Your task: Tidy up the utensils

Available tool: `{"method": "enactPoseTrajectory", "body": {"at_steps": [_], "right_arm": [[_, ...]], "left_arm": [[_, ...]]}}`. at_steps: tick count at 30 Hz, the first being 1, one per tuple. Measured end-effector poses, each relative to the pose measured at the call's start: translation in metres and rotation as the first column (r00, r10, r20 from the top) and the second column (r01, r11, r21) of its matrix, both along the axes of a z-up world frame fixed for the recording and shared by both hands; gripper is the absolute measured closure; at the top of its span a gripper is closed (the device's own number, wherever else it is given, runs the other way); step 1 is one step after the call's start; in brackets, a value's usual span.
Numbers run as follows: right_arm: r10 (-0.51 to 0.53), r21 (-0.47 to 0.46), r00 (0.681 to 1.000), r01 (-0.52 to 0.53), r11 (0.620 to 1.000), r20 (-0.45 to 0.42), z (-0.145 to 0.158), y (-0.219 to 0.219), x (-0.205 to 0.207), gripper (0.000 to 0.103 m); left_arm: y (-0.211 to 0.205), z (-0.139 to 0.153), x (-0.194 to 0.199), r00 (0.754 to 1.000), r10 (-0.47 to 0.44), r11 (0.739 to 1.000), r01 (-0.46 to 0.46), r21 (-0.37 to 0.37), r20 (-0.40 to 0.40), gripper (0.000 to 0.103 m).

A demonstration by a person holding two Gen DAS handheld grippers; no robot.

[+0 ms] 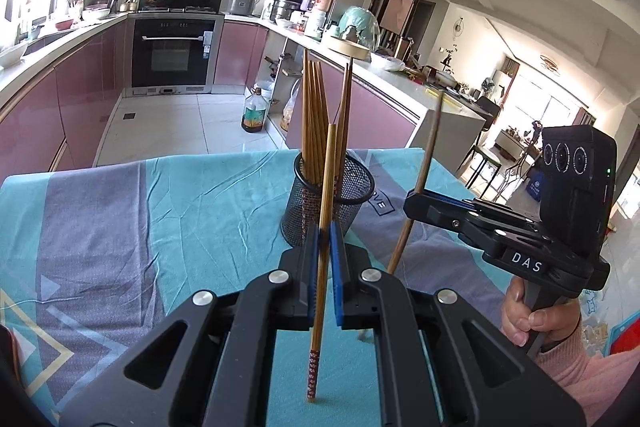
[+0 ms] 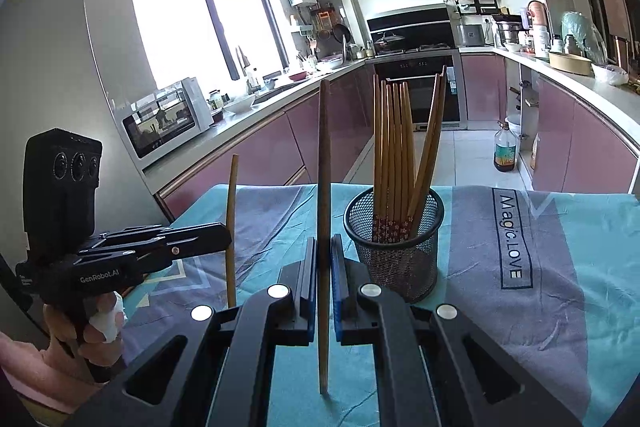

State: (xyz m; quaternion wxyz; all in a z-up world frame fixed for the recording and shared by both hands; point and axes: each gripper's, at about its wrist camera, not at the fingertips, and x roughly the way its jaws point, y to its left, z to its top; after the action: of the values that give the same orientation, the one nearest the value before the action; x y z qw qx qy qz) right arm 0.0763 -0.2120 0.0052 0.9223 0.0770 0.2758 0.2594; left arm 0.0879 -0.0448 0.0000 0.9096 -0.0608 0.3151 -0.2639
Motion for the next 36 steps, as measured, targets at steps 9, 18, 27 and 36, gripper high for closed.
{"method": "enactPoseTrajectory", "body": {"at_steps": [9, 18, 27, 36], "right_arm": [[-0.005, -0.004, 0.999, 0.005, 1.0, 0.037, 0.015, 0.0, 0.003, 0.098], [-0.01, -0.015, 0.997, 0.011, 1.0, 0.074, 0.028, -0.003, 0.006, 0.098], [-0.005, -0.016, 0.999, 0.005, 1.0, 0.037, 0.016, -0.002, 0.015, 0.098], [-0.013, -0.012, 1.0, 0.014, 1.0, 0.008, 0.007, -0.006, 0.018, 0.098]], "left_arm": [[-0.001, 0.011, 0.006, 1.0, 0.003, 1.0, -0.003, -0.022, 0.03, 0.097], [-0.006, 0.025, 0.013, 0.998, -0.012, 0.999, 0.014, -0.038, 0.057, 0.102], [-0.011, -0.005, 0.034, 0.999, 0.041, 0.998, -0.039, 0.051, -0.025, 0.09], [-0.035, -0.074, 0.088, 0.984, 0.117, 0.963, -0.08, 0.257, -0.131, 0.079]]}}
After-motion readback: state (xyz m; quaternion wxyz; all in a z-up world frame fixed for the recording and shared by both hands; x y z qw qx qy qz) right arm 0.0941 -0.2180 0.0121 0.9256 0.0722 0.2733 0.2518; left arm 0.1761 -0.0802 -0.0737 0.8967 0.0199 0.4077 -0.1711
